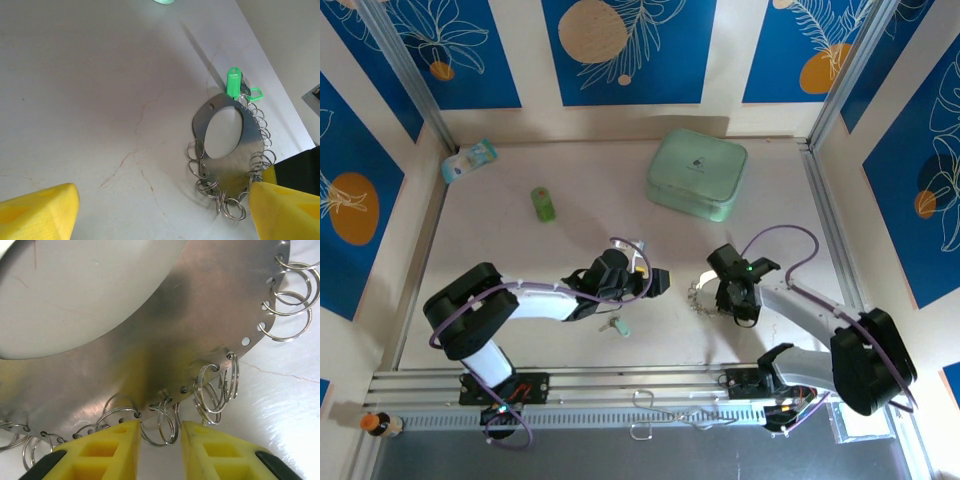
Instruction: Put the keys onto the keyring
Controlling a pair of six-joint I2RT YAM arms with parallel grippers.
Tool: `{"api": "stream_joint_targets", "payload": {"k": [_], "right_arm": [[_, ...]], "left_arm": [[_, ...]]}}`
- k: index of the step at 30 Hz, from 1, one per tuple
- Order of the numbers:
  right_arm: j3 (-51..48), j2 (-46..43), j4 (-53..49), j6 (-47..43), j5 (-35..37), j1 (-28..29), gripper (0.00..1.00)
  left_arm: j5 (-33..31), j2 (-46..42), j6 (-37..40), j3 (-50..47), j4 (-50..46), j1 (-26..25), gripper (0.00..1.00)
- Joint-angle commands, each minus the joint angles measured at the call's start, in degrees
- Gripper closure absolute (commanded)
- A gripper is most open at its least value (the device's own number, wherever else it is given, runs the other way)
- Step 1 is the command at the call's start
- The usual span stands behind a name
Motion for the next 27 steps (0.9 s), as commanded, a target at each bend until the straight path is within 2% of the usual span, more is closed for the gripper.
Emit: {"api": "stream_joint_targets", "payload": {"k": [1,5,10,13,17,27], "right_arm": [[2.0,1.7,-3.2,2.6,3.9,1.4,0.71],[2.0,2.5,-2.9,2.6,4.3,1.5,0.75],[2.2,2.8,-2.9,2.5,4.4,1.7,0.93],[2.5,3.0,-2.8,2.0,4.3,1.9,1.00],[3.9,3.2,-2.7,0.4,4.3,3.6,1.00],[7.5,6.2,3.2,-1.3,-3.3,10.0,1.00]], "left_arm": [[-0.7,0.2,-0.5,0.2,1.7,-0.6,0.13],[-0.9,-0.1,-0.5,-0.2,1.9,-0.6,0.13],[-1.1,-0.3,-0.5,-0.7,2.4,-0.6,0.13],[-1.1,-0.4,-0.5,-0.9,2.6,-0.6,0.13],[-1.2,-0.7,-0.5,-1.2,2.7,-0.6,0.13],[-2.6,-2.4,-0.3,-2.7,2.7,-0.7,0.13]]}}
